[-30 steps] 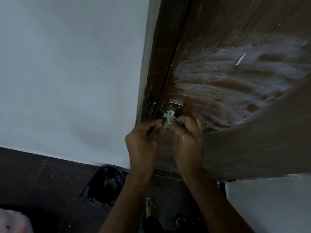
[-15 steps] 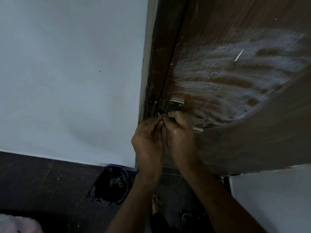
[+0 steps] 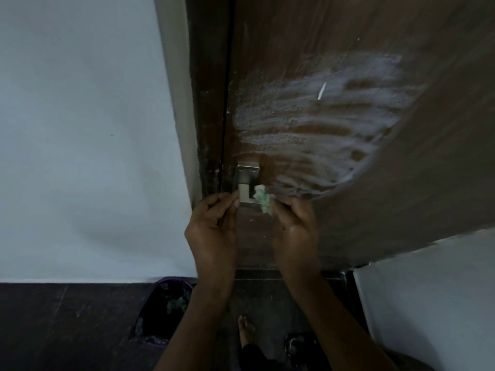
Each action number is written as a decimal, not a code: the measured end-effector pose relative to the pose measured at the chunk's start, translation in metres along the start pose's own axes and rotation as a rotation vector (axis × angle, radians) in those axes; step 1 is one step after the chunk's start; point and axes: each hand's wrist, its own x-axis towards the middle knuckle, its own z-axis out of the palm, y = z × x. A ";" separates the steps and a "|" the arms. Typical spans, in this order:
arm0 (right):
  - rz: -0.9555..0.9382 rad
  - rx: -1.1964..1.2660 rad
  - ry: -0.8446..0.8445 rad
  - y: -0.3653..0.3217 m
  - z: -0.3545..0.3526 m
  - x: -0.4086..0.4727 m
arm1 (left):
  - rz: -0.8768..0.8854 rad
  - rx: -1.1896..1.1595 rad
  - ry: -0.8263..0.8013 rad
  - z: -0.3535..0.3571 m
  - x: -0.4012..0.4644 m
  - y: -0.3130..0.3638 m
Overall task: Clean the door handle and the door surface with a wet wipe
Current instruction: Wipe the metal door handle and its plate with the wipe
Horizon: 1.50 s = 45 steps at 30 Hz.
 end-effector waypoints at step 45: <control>0.219 0.291 0.385 -0.010 0.021 -0.016 | -0.219 -0.090 -0.046 -0.003 -0.009 0.004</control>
